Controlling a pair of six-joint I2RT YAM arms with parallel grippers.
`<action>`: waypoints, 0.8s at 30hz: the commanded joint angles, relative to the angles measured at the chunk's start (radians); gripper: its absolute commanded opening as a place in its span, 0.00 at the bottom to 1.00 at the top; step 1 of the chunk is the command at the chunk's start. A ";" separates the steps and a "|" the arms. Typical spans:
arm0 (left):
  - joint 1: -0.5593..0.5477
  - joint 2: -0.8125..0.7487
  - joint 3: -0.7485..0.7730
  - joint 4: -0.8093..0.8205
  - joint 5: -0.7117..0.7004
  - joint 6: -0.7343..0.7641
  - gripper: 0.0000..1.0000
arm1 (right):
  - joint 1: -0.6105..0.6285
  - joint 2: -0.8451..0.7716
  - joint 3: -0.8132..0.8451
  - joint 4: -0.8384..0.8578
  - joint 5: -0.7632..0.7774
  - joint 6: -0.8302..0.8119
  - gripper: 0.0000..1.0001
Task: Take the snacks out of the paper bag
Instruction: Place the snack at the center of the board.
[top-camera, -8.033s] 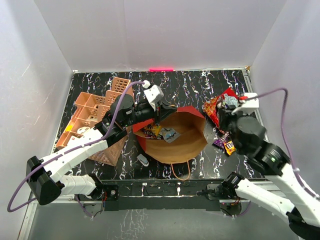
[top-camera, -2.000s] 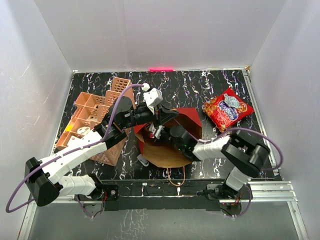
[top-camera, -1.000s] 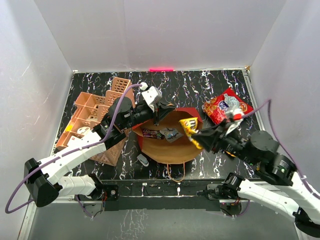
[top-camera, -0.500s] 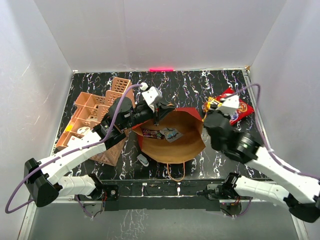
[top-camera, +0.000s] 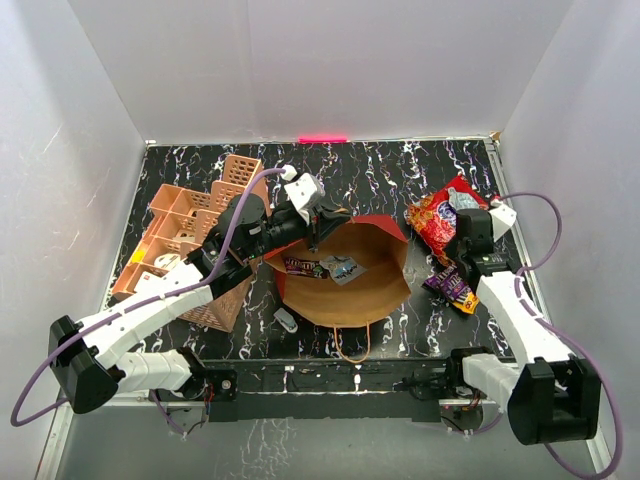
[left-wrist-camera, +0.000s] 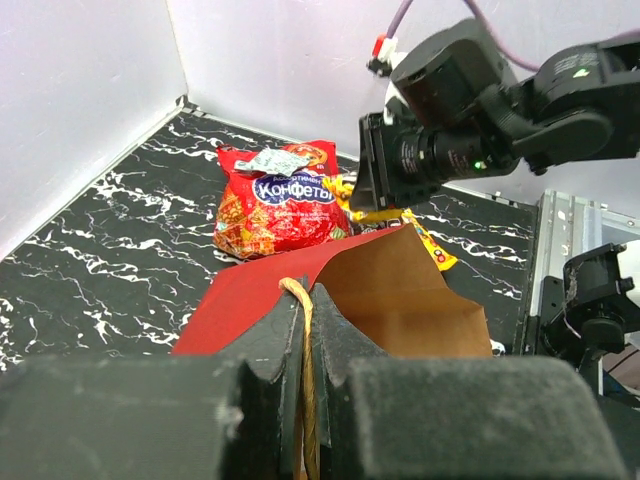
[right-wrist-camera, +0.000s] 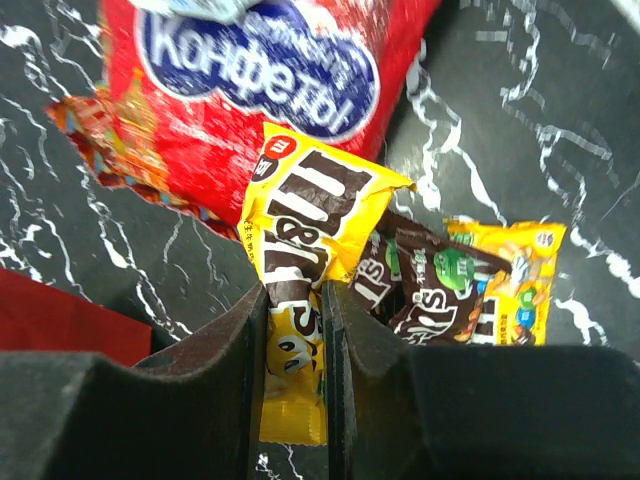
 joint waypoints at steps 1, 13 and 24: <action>-0.005 -0.006 0.003 0.033 0.034 -0.018 0.00 | -0.067 0.025 -0.040 0.174 -0.146 0.088 0.07; -0.008 -0.004 0.003 0.039 0.043 -0.026 0.00 | -0.127 0.119 -0.078 0.272 -0.042 0.116 0.08; -0.008 0.002 0.003 0.043 0.059 -0.039 0.00 | -0.162 0.059 -0.151 0.294 -0.025 0.065 0.22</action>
